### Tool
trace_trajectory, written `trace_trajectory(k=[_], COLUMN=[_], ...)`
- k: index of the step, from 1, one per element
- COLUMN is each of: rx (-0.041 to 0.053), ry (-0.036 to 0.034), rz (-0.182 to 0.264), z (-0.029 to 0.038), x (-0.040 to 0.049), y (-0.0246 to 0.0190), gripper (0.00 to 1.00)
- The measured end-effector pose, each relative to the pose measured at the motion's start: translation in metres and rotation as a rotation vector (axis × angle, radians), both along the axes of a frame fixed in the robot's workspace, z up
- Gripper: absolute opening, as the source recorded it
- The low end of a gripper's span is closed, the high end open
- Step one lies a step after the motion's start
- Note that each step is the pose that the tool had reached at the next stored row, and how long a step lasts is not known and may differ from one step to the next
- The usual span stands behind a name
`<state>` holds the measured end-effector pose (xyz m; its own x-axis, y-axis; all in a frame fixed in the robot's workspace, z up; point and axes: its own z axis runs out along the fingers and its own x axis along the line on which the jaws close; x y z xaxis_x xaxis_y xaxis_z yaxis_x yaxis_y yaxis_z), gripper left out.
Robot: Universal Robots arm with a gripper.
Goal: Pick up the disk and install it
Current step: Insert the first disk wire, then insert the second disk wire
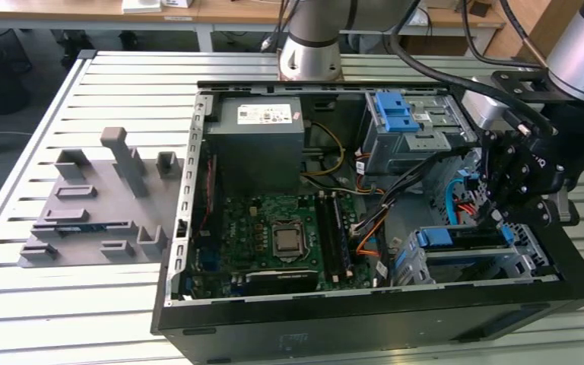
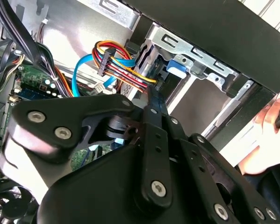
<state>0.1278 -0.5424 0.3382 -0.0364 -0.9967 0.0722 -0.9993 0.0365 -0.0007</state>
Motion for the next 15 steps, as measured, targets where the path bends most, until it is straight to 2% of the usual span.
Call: trace_trajectory(k=[1,15], rx=[0.0001,0.0002], ry=[0.0,0.0], rz=[0.0,0.0], z=[0.0,0.0002], x=[0.0,0.0], y=[0.0,0.0], gripper=[0.11,0.11])
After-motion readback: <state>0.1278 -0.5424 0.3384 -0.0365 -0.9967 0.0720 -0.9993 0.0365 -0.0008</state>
